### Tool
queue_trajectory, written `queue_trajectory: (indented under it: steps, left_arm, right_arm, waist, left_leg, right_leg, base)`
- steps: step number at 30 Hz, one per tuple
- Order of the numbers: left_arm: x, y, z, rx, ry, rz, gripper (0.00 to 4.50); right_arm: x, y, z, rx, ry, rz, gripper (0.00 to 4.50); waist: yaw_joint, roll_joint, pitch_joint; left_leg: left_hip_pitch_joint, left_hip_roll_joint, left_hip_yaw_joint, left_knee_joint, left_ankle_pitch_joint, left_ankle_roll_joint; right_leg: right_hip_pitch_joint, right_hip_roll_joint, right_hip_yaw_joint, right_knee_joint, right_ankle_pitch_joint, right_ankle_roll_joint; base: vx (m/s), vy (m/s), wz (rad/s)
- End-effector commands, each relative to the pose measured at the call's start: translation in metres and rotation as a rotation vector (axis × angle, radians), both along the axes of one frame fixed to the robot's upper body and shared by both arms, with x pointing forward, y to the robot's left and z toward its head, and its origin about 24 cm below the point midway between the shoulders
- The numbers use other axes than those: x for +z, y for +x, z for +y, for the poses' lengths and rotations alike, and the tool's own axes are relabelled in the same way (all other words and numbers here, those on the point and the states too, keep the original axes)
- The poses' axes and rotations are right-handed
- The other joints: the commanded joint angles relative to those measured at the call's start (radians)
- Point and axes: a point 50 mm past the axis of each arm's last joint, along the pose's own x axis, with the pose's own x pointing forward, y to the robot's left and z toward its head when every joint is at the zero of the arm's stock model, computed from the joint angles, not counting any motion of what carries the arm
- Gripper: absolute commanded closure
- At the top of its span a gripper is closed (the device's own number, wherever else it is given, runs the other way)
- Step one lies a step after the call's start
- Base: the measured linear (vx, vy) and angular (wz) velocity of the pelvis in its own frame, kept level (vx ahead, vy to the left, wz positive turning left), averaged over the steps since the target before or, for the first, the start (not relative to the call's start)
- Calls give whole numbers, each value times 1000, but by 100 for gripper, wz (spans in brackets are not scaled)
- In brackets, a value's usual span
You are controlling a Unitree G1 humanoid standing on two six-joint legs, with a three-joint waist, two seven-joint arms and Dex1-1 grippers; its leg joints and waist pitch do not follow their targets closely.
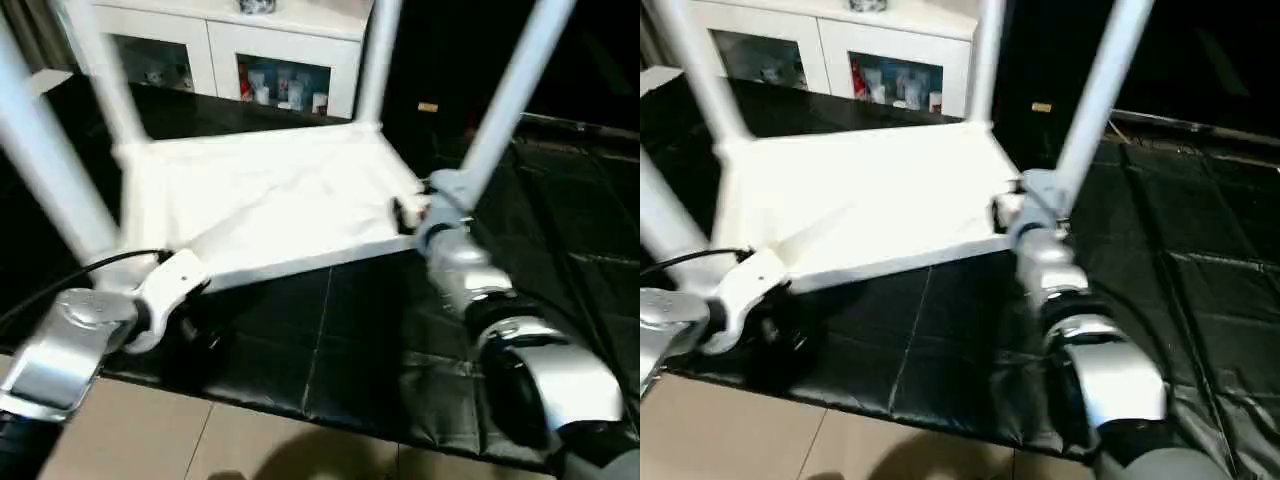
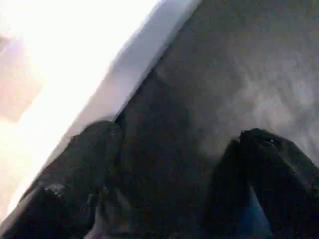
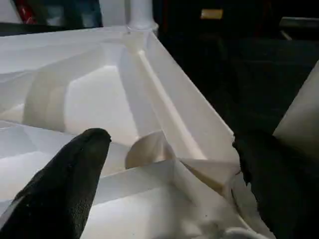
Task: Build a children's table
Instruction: Rotate table base
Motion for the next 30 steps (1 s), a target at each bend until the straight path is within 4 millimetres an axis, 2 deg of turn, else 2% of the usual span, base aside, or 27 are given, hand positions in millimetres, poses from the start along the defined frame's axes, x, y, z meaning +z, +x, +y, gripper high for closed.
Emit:
queue_trajectory:
  steps: [1,2,3,5,7,8,10,12,14,17,18,20,23,25,26,30]
  left_arm:
    - [14,4,6,87,-21,-129,4]
    - [15,-1,5,132,-93,-163,4]
    - [15,-4,4,143,-127,-182,4]
    - [15,-10,2,157,-174,-201,4]
    - [14,-16,3,212,-226,-236,4]
    - [10,-24,8,306,-243,-272,4]
    - [8,-28,10,332,-238,-298,4]
    - [8,-31,11,343,-231,-316,4]
    - [5,-41,21,496,-221,-408,4]
    - [3,-46,27,577,-170,-453,4]
    - [2,-48,35,681,-156,-491,4]
    - [4,-49,38,741,-146,-524,4]
    - [7,-46,37,740,-150,-557,4]
    - [10,-41,37,716,-158,-572,4]
    - [13,-32,41,728,-157,-592,4]
    - [20,-20,49,730,-142,-626,4]
  right_arm:
    - [1,-1,-7,33,2,-28,0]
    - [0,-2,-4,98,2,-40,0]
    - [-1,-4,-2,127,2,-44,0]
    - [-3,-6,1,187,3,-50,0]
    - [-7,-11,5,268,9,-58,0]
    - [-14,-20,10,397,34,-60,0]
    - [-16,-24,13,462,51,-69,0]
    - [-17,-27,14,501,62,-76,0]
    - [-21,-43,18,646,126,-94,0]
    - [-22,-51,18,701,182,-95,0]
    - [-21,-55,19,734,203,-97,0]
    - [-18,-60,23,787,213,-120,0]
    - [-17,-65,30,831,229,-124,0]
    - [-21,-68,33,849,191,-84,0]
    - [-24,-72,37,884,166,-49,0]
    - [-24,-77,43,945,160,-14,0]
  waist:
    - [-7,34,-77]
    - [-10,34,-76]
    - [-10,38,-75]
    - [-15,34,-71]
    - [-16,35,-69]
    - [-18,36,-68]
    - [-17,33,-65]
    - [-13,36,-68]
    - [-11,34,-61]
    - [-8,37,-61]
    - [-9,38,-61]
    - [-8,37,-59]
    - [-7,35,-60]
    - [-6,37,-61]
    - [-5,38,-62]
    - [-3,40,-64]
  left_leg:
    - [-7,-31,22,-63,-227,-18]
    - [-9,-33,23,-62,-246,-4]
    - [-9,-32,21,-62,-250,-1]
    - [-9,-31,20,-64,-276,15]
    - [-6,-30,20,-64,-298,22]
    - [-8,-30,20,-63,-302,29]
    - [-12,-28,20,-64,-315,48]
    - [-6,-27,19,-64,-312,56]
    - [-10,-23,17,-69,-330,62]
    - [-4,-24,14,-71,-352,65]
    - [-5,-23,13,-71,-352,63]
    - [-5,-25,12,-71,-361,60]
    - [-7,-26,7,-73,-356,60]
    - [-7,-26,4,-74,-352,54]
    - [-8,-26,3,-74,-339,51]
    - [-5,-28,1,-74,-334,47]
  right_leg:
    - [73,-18,31,-52,-110,-201]
    - [75,-19,31,-57,-146,-200]
    - [76,-21,30,-57,-156,-201]
    - [73,-19,27,-66,-216,-195]
    - [68,-18,26,-73,-259,-185]
    - [70,-17,26,-75,-267,-184]
    - [69,-16,25,-83,-306,-167]
    - [62,-15,25,-86,-324,-163]
    - [65,-14,24,-94,-341,-151]
    - [58,-11,24,-100,-382,-137]
    - [59,-12,24,-98,-382,-136]
    - [58,-13,22,-106,-417,-118]
    - [57,-14,22,-110,-446,-96]
    - [57,-15,23,-111,-442,-100]
    - [58,-13,24,-109,-416,-106]
    - [59,-10,24,-105,-383,-109]
  base:
    - [0,0,0]
    - [0,0,0]
    - [0,0,0]
    - [0,0,0]
    - [0,0,0]
    - [0,0,0]
    - [0,0,0]
    - [0,0,0]
    - [0,0,0]
    - [0,0,0]
    - [0,0,0]
    - [0,0,0]
    - [0,0,0]
    - [0,0,0]
    - [0,0,0]
    - [0,0,0]
